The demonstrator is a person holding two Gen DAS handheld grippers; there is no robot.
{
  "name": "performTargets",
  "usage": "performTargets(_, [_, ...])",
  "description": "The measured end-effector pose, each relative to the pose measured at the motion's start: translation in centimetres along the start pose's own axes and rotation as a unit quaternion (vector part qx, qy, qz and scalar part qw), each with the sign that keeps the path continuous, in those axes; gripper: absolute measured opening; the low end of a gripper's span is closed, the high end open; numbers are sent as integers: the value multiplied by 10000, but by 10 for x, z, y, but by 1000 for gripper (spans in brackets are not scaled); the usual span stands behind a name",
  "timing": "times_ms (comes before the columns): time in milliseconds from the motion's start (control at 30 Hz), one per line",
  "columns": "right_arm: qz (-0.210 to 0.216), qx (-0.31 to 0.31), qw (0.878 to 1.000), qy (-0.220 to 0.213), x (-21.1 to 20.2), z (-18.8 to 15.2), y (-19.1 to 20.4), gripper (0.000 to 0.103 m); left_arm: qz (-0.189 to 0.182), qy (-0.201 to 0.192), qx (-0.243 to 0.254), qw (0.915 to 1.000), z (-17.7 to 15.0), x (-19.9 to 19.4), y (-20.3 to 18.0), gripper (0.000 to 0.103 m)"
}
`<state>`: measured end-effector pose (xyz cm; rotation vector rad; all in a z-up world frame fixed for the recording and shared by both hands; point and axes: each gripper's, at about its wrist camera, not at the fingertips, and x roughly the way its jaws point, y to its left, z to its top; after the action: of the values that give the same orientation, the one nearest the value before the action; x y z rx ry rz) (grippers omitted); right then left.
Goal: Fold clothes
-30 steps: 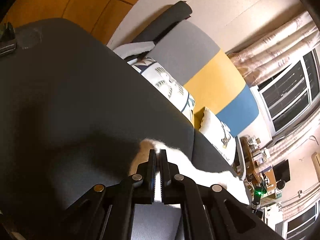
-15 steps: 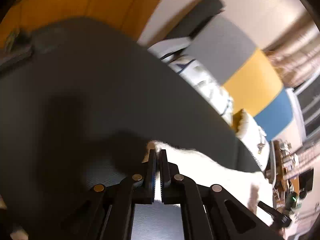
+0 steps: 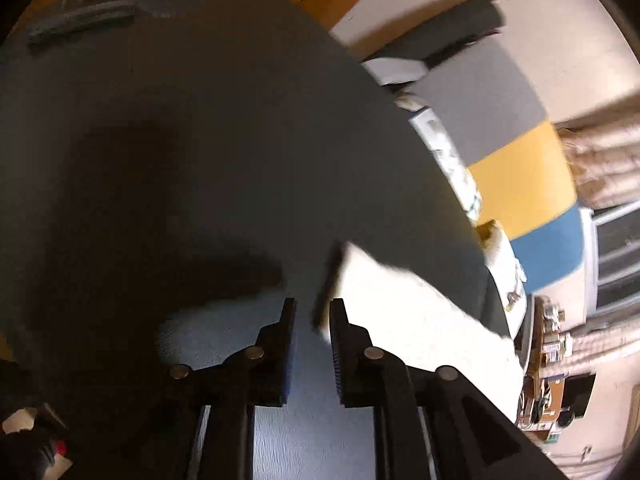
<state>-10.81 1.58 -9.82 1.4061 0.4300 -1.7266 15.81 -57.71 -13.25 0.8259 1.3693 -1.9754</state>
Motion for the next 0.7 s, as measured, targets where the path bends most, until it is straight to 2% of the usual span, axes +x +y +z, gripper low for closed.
performTargets(67, [-99, 36, 9999, 80, 5, -21, -1, 53, -421, 106, 358, 9984, -30, -13, -21, 14])
performTargets(167, [-220, 98, 9996, 141, 15, -42, -5, 53, -1194, 783, 973, 9850, -98, -11, -72, 15])
performTargets(233, [-187, 176, 9996, 125, 21, -49, -7, 53, -1596, 1368, 1377, 9679, -154, 3, -113, 15])
performTargets(300, [-200, 303, 9993, 98, 26, -56, -7, 55, -1944, 1969, 1685, 9461, -212, 22, -153, 15])
performTargets(333, [-157, 331, 9993, 34, 26, -58, -6, 61, -2002, 2168, 1801, 9383, -235, 32, -169, 15])
performTargets(400, [-69, 391, 9992, -92, 25, -63, -4, 66, -2098, 2550, 2022, 9220, -280, 50, -201, 15])
performTargets(467, [35, 454, 9989, -147, 24, -67, -2, 69, -2038, 2815, 2156, 9126, -312, 66, -221, 16])
performTargets(533, [87, 402, 9989, -205, 24, -71, 2, 72, -1973, 3012, 2199, 9066, -331, 81, -237, 18])
performTargets(700, [390, 599, 9964, -455, 20, -82, -2, 75, -1650, 3065, 2112, 9133, -335, 103, -250, 22])
